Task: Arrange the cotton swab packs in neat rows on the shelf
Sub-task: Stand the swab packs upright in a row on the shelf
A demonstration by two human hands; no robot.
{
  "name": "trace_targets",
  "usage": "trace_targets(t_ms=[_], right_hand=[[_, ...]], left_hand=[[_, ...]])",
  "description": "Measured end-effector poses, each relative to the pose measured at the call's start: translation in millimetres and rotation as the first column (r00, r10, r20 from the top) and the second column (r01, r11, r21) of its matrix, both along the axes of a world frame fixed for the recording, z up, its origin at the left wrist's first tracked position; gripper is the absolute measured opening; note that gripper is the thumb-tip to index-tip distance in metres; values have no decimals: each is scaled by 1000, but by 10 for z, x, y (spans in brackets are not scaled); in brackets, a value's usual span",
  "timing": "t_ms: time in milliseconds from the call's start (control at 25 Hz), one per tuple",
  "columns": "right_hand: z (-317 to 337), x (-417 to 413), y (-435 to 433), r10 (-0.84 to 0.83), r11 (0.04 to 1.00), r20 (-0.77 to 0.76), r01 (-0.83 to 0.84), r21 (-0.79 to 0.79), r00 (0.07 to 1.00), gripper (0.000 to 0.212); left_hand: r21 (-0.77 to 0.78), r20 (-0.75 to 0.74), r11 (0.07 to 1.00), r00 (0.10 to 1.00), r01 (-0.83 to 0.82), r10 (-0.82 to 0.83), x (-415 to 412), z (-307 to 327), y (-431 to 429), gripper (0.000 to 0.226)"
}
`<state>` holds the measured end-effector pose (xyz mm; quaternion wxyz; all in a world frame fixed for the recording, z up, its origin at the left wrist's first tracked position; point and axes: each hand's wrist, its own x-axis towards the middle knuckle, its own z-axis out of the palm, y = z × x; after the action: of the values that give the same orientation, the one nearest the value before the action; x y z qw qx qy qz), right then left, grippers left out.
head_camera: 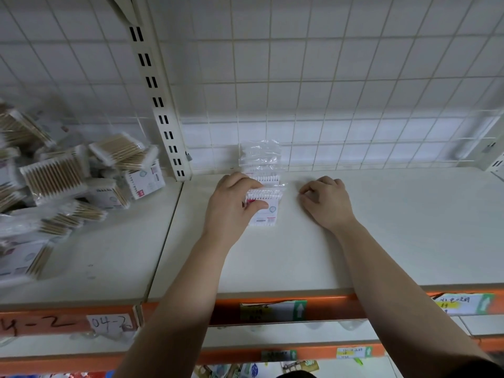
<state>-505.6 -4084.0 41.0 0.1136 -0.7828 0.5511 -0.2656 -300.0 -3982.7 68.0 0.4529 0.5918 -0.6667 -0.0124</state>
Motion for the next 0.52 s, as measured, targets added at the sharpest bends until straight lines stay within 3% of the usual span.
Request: trace_targets(t_ms=[240, 520], right_hand=[[-2, 2, -25, 2, 1000, -12, -1, 12, 1000, 13], [23, 37, 37, -39, 999, 38, 38, 31, 999, 19]], left_hand=[[-14, -41, 1000, 999, 7, -8, -15, -42, -89, 28], [100, -9, 987, 992, -126, 127, -14, -45, -81, 45]])
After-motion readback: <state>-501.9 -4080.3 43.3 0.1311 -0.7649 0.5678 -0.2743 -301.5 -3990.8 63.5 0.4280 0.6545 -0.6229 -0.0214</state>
